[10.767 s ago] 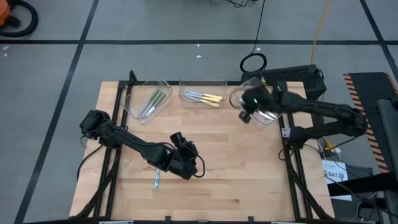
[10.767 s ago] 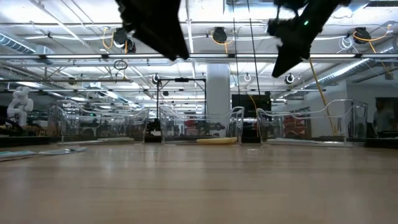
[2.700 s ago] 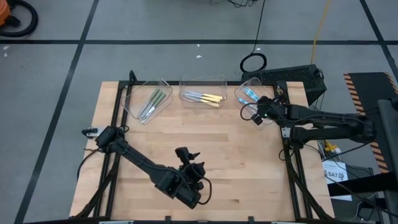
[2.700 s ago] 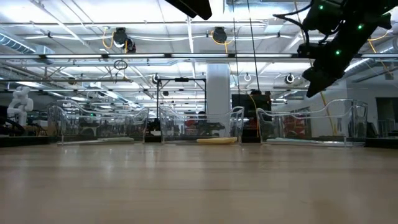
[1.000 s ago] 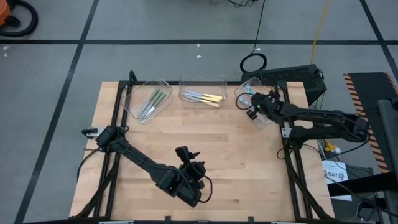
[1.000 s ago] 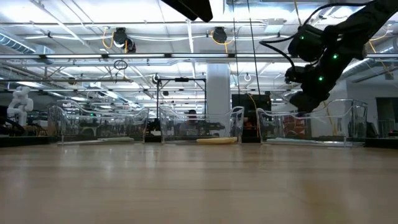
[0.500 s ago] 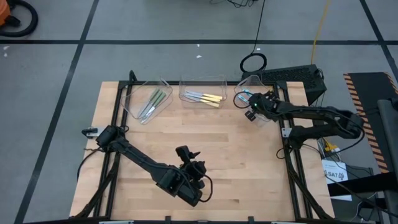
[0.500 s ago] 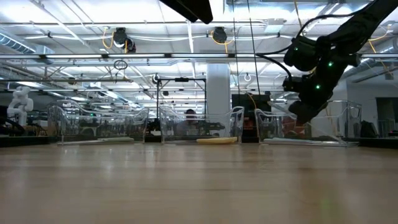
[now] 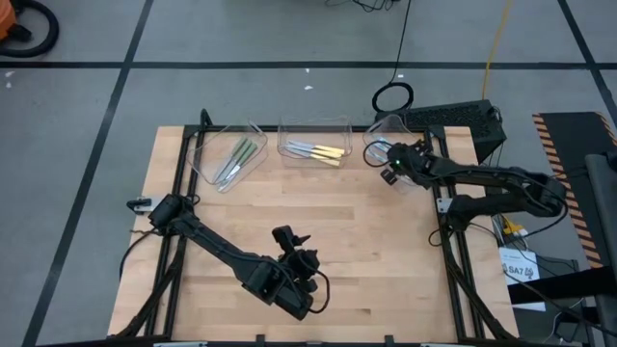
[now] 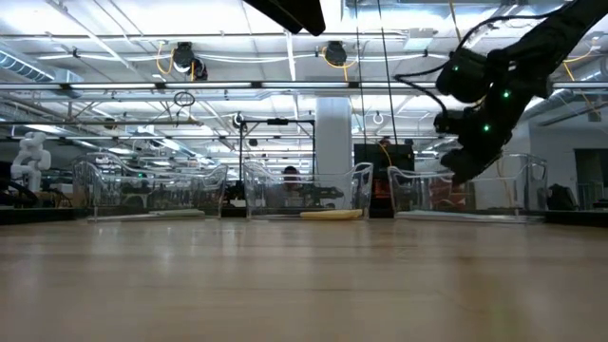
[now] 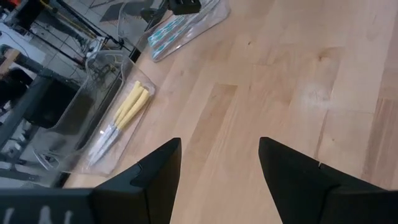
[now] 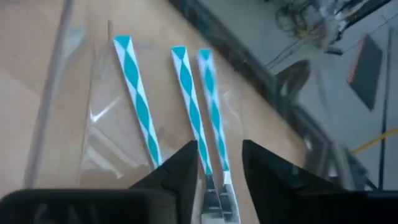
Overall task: Sort silverware by color (type)
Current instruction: Return to Home Position
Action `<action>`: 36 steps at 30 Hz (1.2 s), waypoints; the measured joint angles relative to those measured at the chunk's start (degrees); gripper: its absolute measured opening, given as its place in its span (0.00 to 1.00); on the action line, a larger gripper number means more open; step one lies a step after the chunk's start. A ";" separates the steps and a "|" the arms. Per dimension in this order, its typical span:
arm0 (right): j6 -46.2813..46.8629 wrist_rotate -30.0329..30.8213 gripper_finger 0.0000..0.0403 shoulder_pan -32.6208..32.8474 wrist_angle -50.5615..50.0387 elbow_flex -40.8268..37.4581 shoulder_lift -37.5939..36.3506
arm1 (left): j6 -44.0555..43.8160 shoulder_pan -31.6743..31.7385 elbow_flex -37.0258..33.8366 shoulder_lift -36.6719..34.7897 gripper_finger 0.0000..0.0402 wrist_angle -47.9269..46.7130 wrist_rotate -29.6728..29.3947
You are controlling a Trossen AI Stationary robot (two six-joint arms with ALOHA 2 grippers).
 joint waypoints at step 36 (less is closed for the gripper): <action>-7.93 -23.97 0.11 35.80 -1.27 -2.67 -39.04 | 43.30 19.02 -39.60 -22.20 0.14 56.12 23.06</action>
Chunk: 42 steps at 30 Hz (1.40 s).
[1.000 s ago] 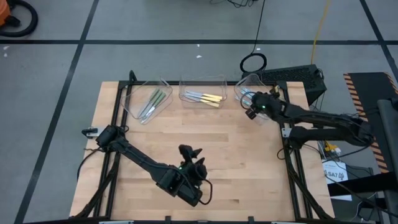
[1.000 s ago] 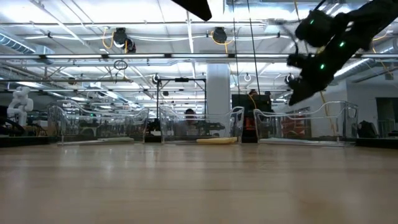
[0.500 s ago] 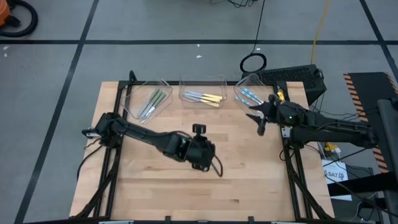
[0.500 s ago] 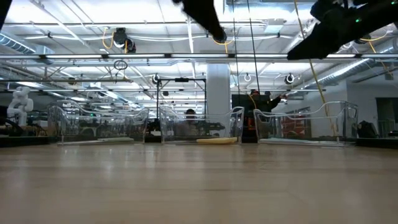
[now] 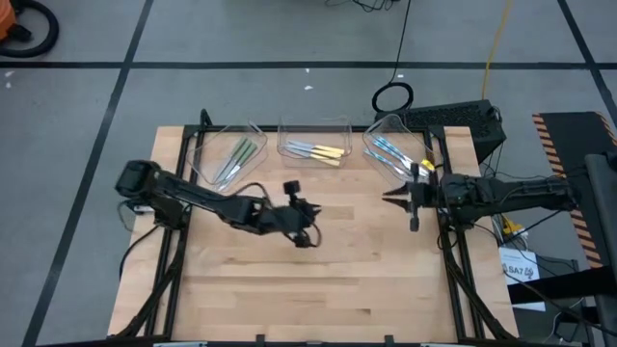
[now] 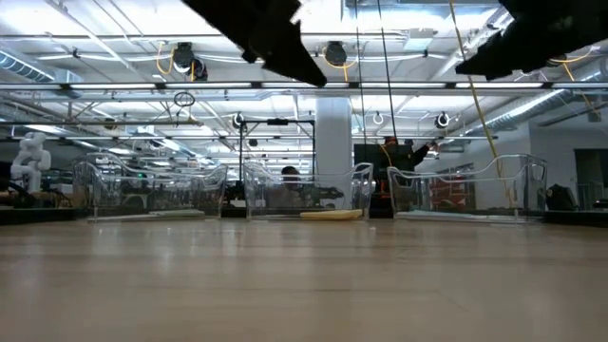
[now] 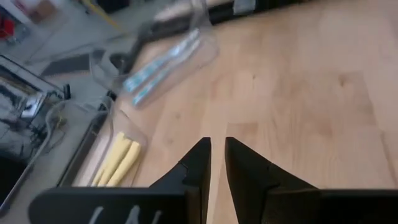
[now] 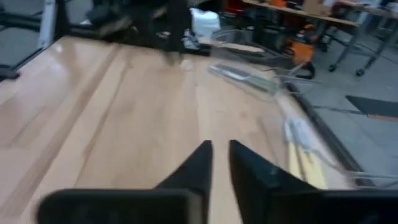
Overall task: Sort silverware by color (type)
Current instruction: Return to Home Position
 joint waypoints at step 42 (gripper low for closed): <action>-6.89 -2.17 0.00 4.38 24.40 -24.13 -5.58 | -1.38 7.80 -42.27 -16.81 0.14 47.86 19.40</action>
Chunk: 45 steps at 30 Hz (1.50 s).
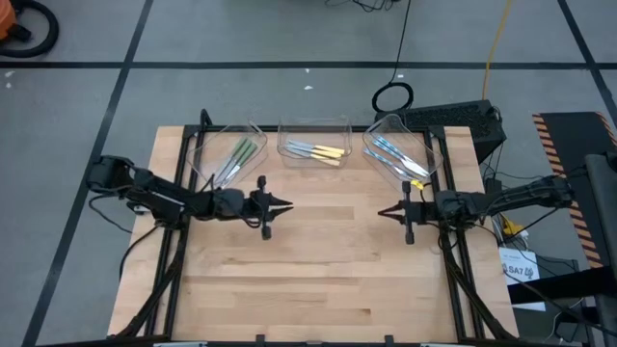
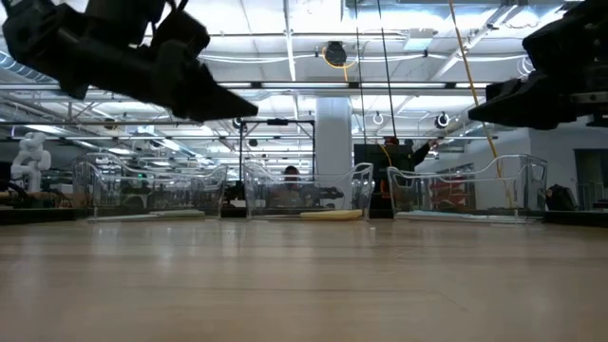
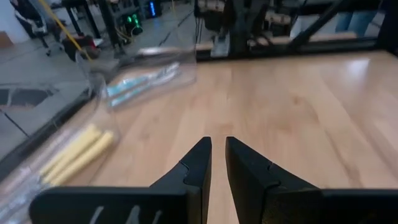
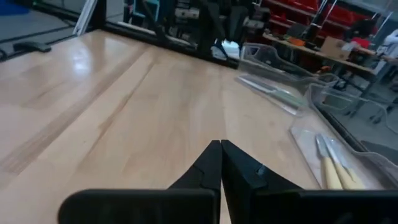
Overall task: Sort silverware by color (type)
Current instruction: Return to Home Position
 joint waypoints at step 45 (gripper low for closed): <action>1.08 -2.33 0.00 -0.04 -7.20 -0.32 -6.66 | -0.94 -0.26 -22.35 -21.45 0.14 10.38 -0.83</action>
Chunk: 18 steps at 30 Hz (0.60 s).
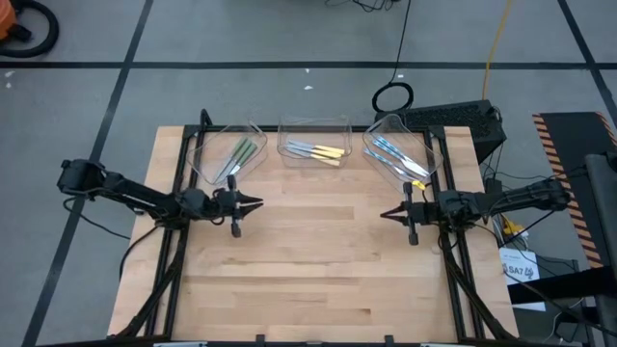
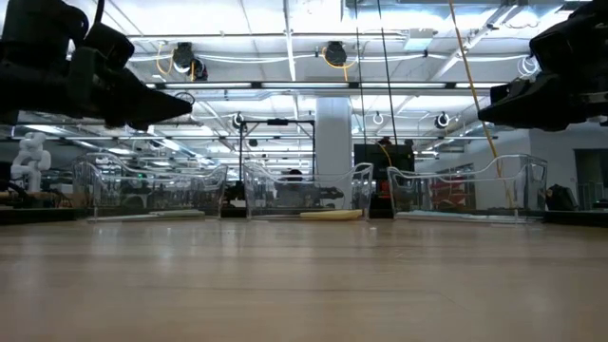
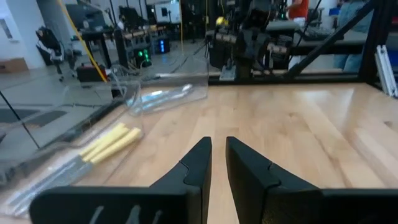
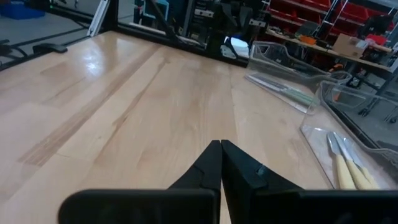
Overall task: Sort silverware by color (type)
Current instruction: Return to Home Position
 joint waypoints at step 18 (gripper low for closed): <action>-3.11 3.78 0.00 -0.49 -2.07 -0.02 -13.97 | -1.48 0.00 0.00 -14.88 0.14 -15.97 0.11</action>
